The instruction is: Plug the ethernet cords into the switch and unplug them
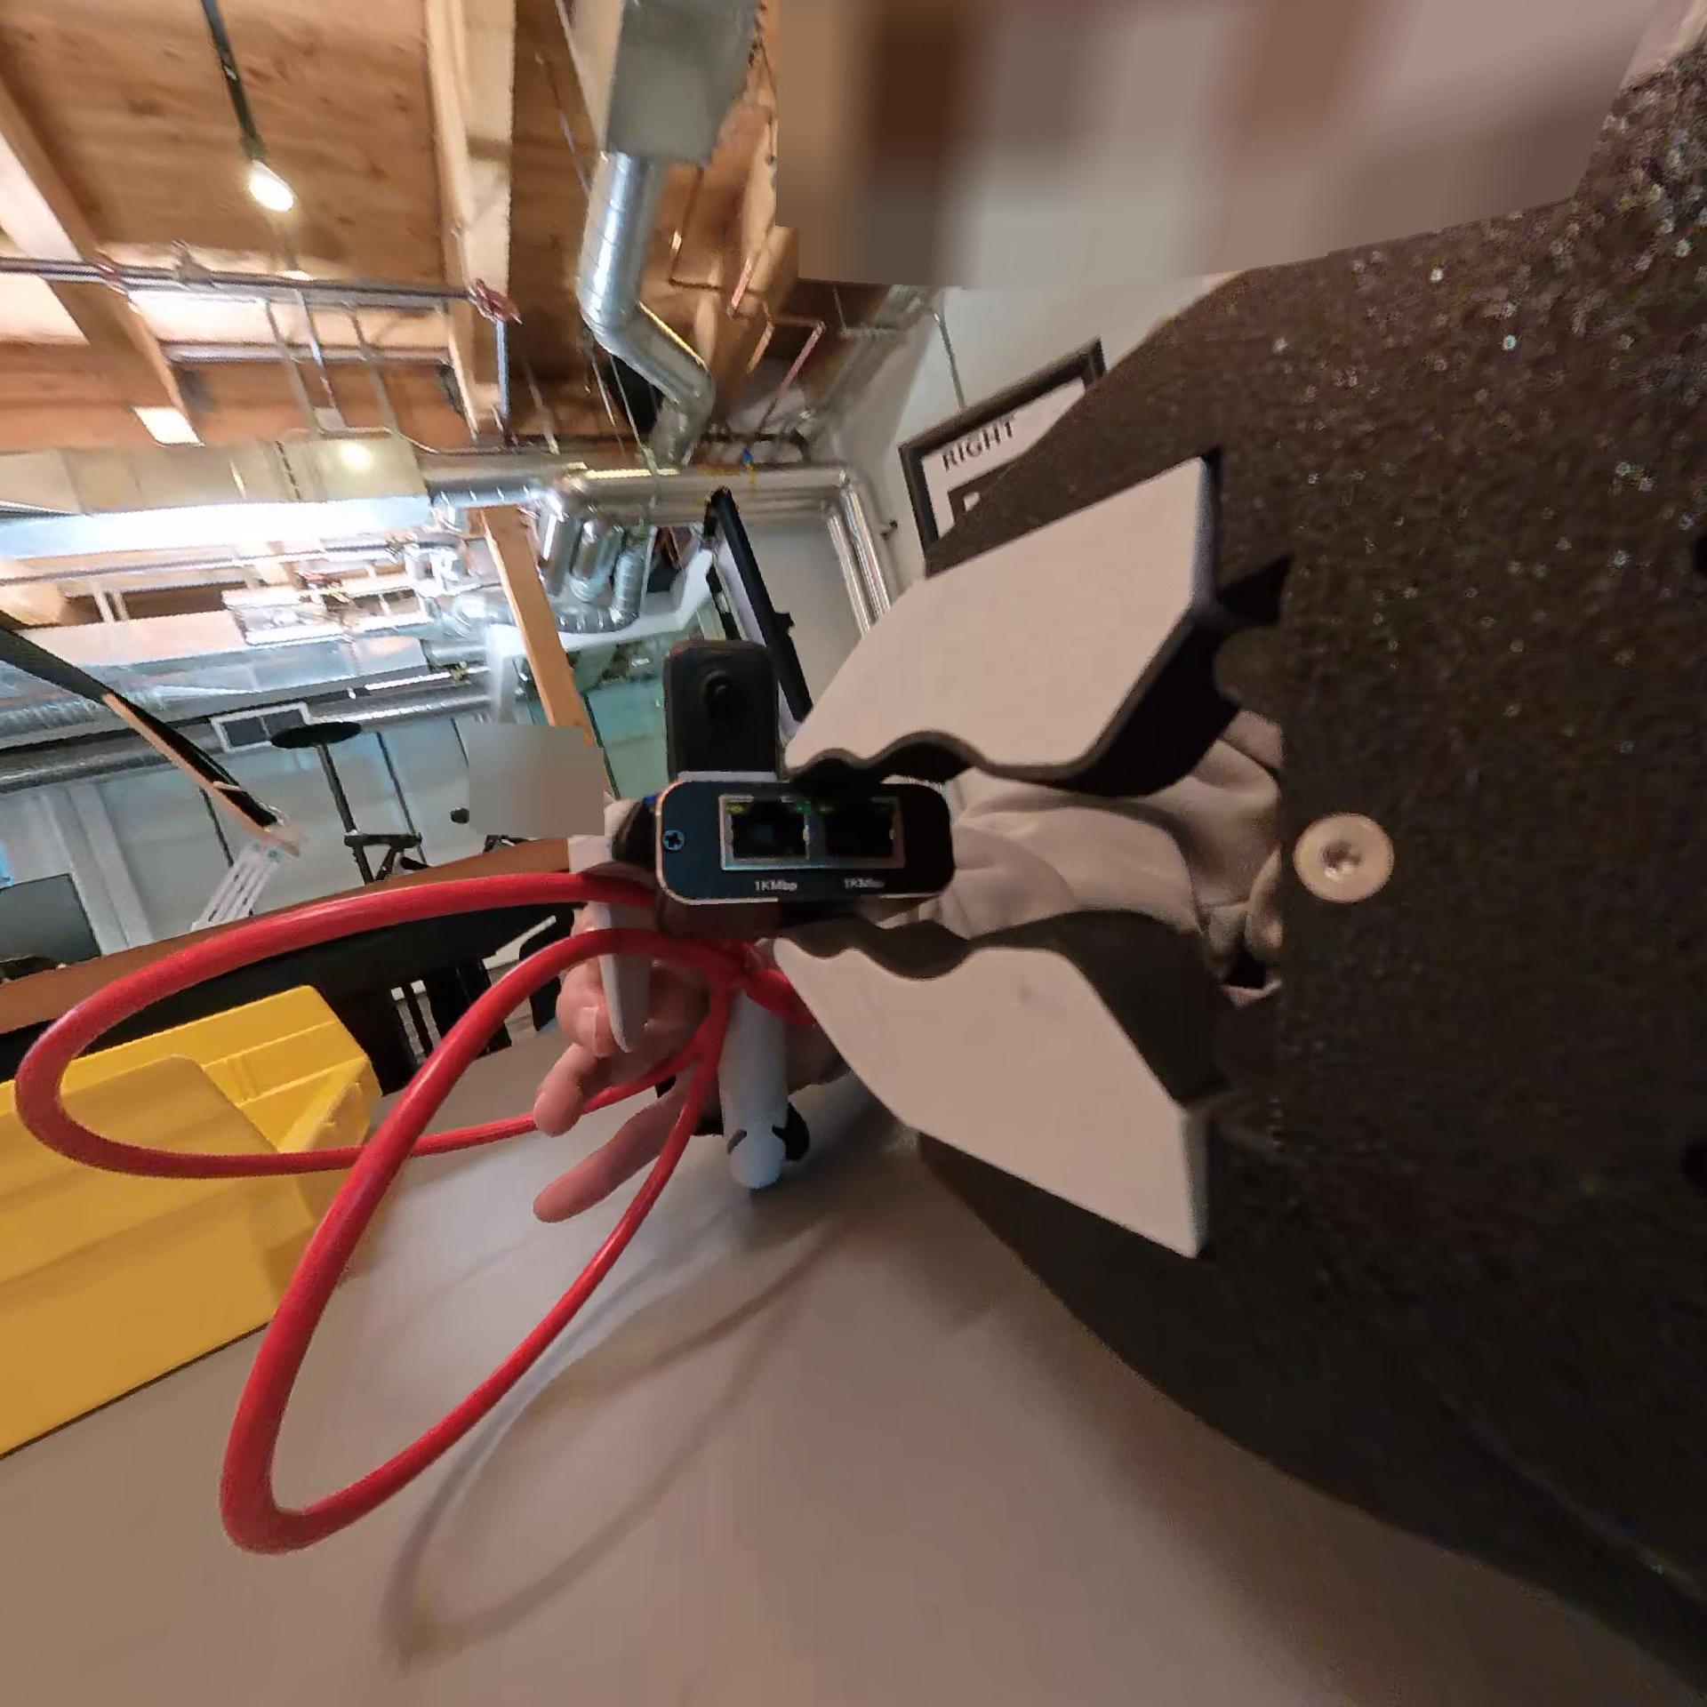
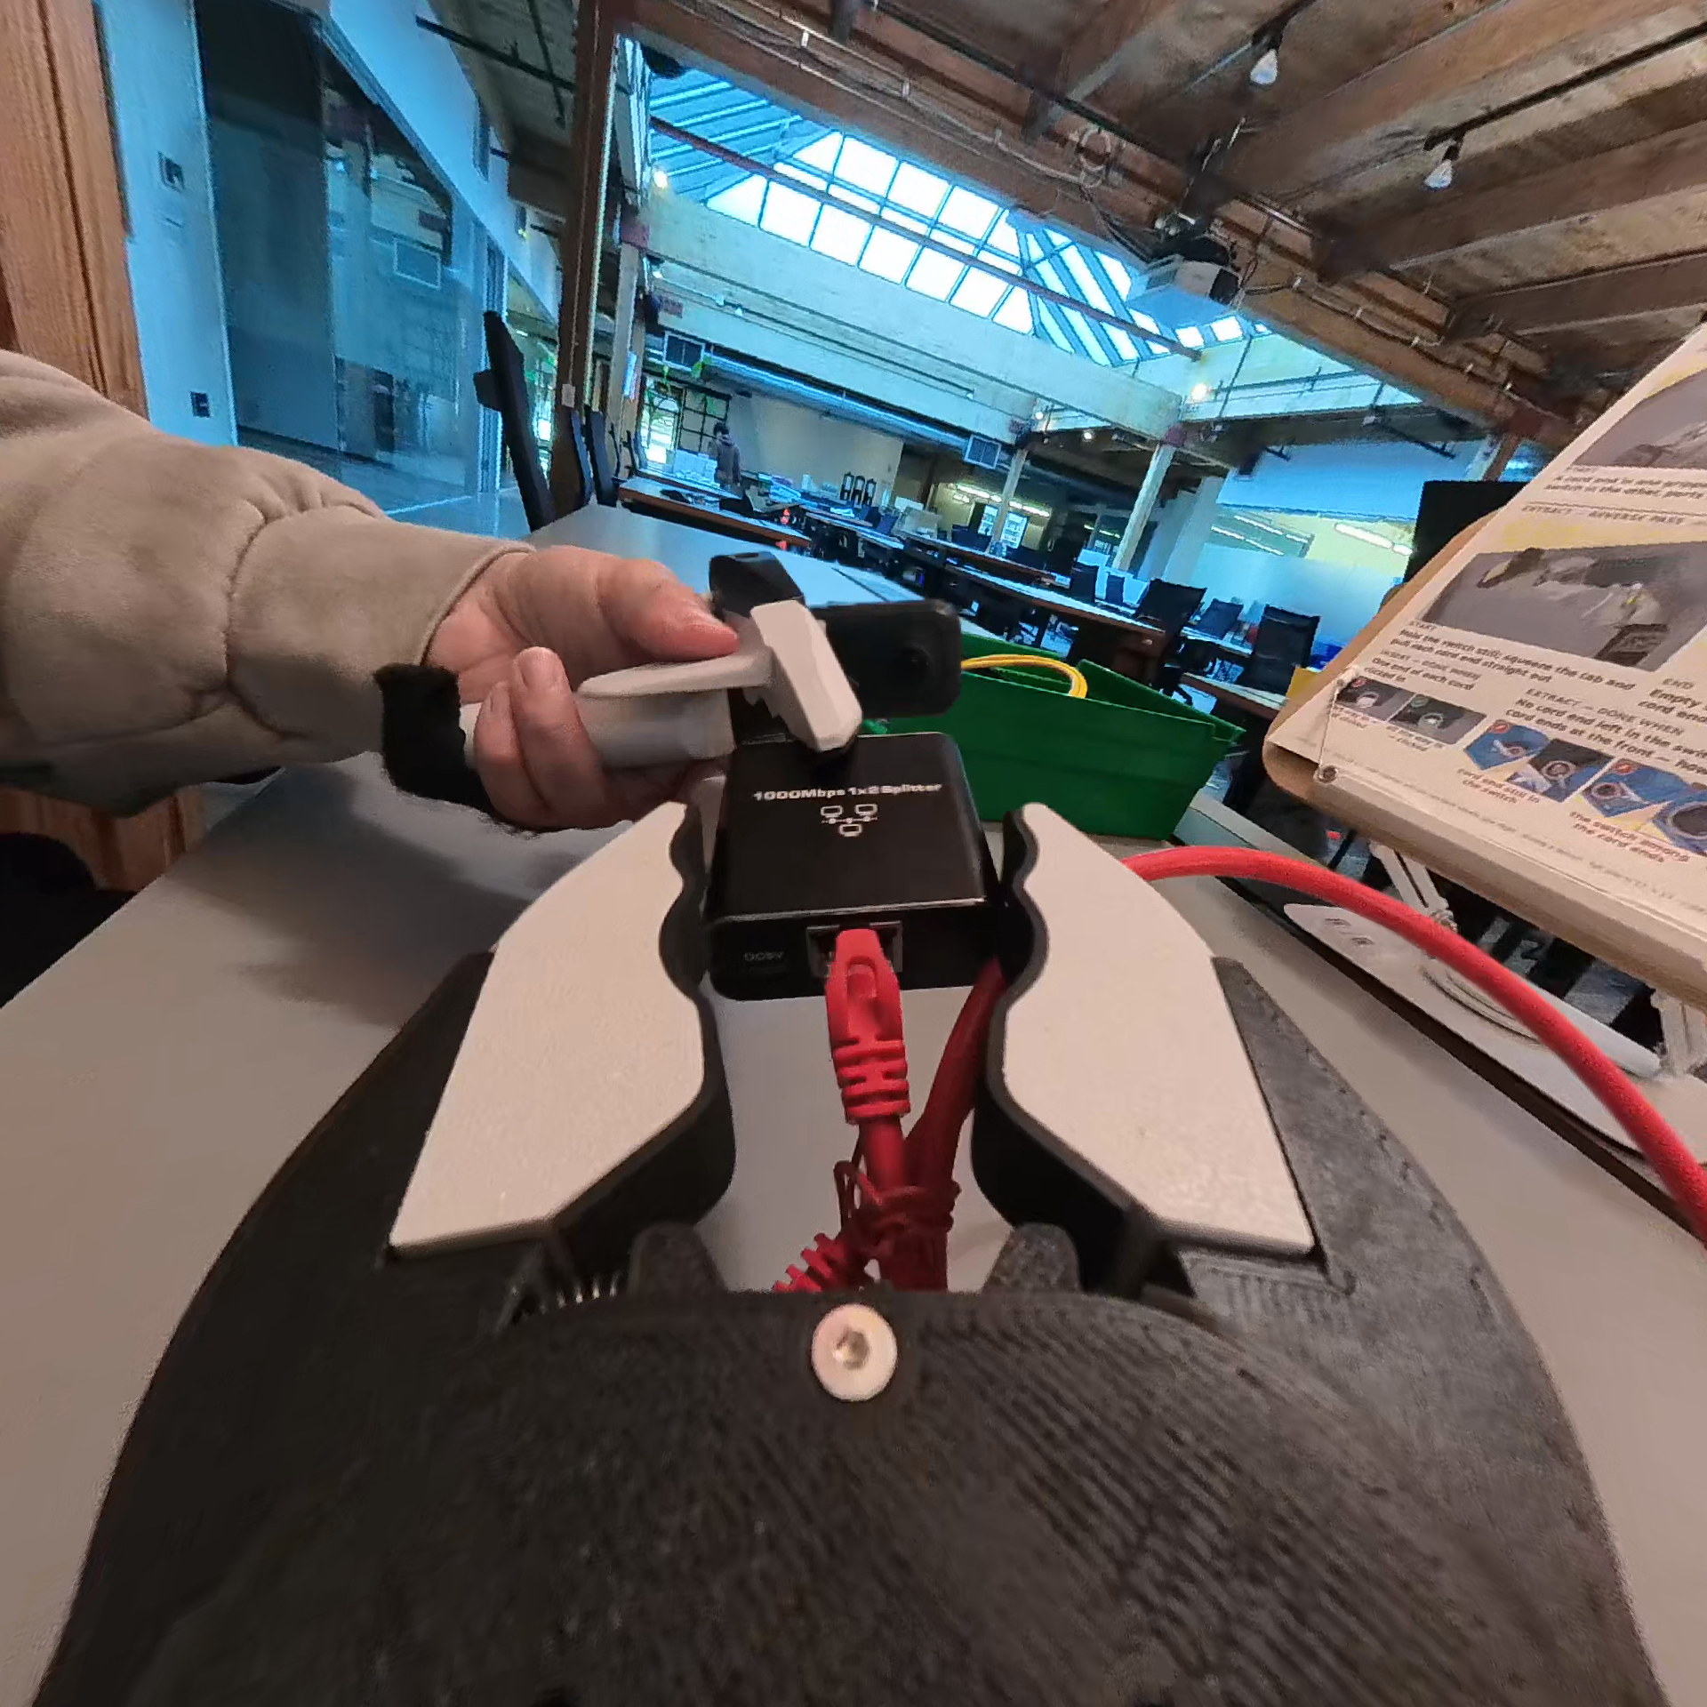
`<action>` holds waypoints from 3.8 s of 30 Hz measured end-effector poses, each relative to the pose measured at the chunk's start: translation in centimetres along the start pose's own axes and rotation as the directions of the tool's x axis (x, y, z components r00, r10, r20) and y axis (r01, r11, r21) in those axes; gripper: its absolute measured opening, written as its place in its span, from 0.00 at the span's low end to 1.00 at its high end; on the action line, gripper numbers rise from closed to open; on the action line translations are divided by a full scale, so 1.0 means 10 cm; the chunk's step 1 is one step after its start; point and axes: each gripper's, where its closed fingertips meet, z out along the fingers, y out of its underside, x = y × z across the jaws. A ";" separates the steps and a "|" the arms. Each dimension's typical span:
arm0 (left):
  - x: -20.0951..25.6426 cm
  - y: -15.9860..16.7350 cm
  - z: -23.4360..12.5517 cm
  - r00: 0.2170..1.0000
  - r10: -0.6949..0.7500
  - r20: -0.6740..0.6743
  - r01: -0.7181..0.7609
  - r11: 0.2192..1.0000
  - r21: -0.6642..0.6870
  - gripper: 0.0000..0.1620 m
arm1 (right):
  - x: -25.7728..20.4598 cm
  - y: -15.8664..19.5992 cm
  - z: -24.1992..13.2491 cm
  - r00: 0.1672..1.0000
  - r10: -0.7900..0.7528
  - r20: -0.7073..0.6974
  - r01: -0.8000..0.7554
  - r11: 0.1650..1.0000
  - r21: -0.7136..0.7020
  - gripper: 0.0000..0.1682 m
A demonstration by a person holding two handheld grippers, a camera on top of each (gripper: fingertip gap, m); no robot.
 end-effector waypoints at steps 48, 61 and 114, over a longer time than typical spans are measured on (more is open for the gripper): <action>-0.04 0.08 0.07 0.985 0.125 -0.116 -0.132 0.990 -0.058 0.17 | 0.01 0.04 0.03 0.990 0.127 0.054 -0.124 0.991 -0.045 0.38; 0.25 -0.34 -0.72 0.775 0.560 0.292 -0.557 0.824 -0.104 0.37 | 0.13 -0.01 -0.08 0.981 0.191 0.015 -0.191 0.982 0.008 0.38; 2.03 -2.56 -3.29 -0.345 0.412 0.843 -0.605 0.589 -0.535 0.03 | 0.11 -0.10 -0.12 0.975 0.212 0.067 -0.217 0.972 0.086 0.38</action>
